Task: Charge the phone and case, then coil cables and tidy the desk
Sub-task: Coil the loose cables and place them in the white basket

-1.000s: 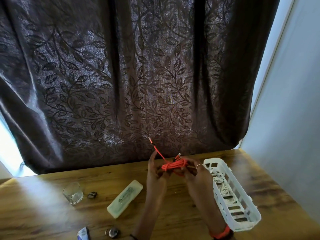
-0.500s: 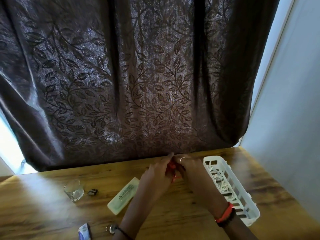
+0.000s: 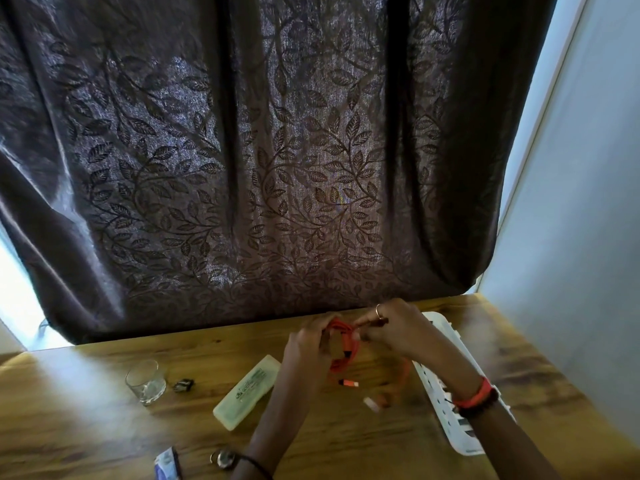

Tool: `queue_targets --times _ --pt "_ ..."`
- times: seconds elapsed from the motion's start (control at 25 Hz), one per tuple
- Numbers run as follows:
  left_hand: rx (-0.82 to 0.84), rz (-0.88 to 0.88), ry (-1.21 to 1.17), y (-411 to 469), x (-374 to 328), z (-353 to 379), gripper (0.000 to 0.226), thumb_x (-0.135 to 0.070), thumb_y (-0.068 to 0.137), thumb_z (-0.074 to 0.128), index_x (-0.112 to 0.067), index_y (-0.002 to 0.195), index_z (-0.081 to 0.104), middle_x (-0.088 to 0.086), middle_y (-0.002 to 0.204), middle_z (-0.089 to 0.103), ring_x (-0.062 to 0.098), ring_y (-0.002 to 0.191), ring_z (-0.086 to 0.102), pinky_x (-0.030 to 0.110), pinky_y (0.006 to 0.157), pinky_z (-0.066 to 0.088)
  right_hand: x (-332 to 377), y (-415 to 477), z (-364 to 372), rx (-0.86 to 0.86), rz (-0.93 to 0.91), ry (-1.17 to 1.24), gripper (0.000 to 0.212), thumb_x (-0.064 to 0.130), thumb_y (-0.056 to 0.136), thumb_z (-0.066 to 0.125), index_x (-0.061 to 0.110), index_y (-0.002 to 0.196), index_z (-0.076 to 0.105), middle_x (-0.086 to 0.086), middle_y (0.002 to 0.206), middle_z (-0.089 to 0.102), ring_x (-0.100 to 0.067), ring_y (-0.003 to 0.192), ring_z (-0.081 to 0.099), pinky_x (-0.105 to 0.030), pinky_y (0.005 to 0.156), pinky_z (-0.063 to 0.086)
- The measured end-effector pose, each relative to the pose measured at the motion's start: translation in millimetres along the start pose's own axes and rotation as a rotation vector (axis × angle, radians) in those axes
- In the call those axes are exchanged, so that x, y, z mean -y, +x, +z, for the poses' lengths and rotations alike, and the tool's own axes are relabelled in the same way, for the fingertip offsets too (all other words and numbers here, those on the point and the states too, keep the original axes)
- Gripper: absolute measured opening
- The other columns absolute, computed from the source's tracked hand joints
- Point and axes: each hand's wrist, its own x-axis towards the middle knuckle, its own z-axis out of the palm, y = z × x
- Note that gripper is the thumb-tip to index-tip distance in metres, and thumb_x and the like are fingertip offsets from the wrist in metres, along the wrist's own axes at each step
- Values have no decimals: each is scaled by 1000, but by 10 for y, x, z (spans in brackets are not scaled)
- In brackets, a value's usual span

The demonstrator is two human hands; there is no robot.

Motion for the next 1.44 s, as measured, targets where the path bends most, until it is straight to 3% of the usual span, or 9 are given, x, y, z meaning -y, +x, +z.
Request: queue_targets --times 0.2,0.4,0.52,0.72,0.88,0.96,1.12,1.32,1.44 --pt "-188 -115 -188 31 165 -131 26 -8 93 53 -25 110 62 -8 92 66 -1 73 58 3 61 44 -59 -19 -217 69 -103 58 15 27 90 58 28 101 68 10 67 69 9 64 59 -11 62 39" --pt "-199 -154 -507 -8 291 -47 27 -8 90 57 -34 96 62 -5 96 70 12 93 65 25 76 51 -199 93 13 -226 -148 -85 19 21 90 59 24 104 72 7 99 56 -8 99 51 -13 79 32" --pt "-190 -206 -665 -47 287 22 23 -8 91 56 -25 102 66 -2 98 72 12 93 65 27 73 51 -178 127 235 -351 -79 -110 19 19 89 60 15 103 73 -2 99 59 -15 92 56 -13 75 32" --pt "-264 -264 -778 -53 274 90 20 -10 90 57 -23 102 67 -1 96 73 14 92 66 36 77 53 -148 40 493 -291 -52 -17 25 32 90 55 17 100 72 8 81 66 -3 65 55 -14 60 39" --pt "-249 -299 -880 -74 273 139 20 -9 90 55 -22 100 68 1 95 73 17 92 67 37 79 53 -86 30 528 -204 47 132 52 62 77 50 25 108 68 10 87 71 -5 76 62 -28 73 54" --pt "-222 -314 -883 -100 251 182 18 -11 90 56 -19 103 66 2 96 73 17 91 68 34 77 54 -52 41 511 -165 59 68 53 67 74 53 26 107 66 10 89 69 -4 79 61 -22 68 48" --pt "-271 -268 -694 -94 247 253 16 -19 91 56 -17 104 65 3 91 72 13 80 67 16 61 51 -50 39 550 -173 96 -6 27 42 86 58 26 106 66 6 95 68 -9 87 61 -24 70 49" --pt "-212 -165 -443 -94 302 281 16 -6 93 51 -10 105 62 -5 88 66 -8 78 60 5 63 42 -38 52 407 15 99 119 18 26 89 58 16 102 67 -3 92 69 -13 84 64 -24 71 47" --pt "-160 -143 -463 -116 324 334 25 4 92 47 -12 108 56 -4 94 64 -1 83 60 6 67 43 -61 82 272 168 146 203 21 21 87 61 14 107 66 -2 98 68 -13 91 61 -22 72 45"
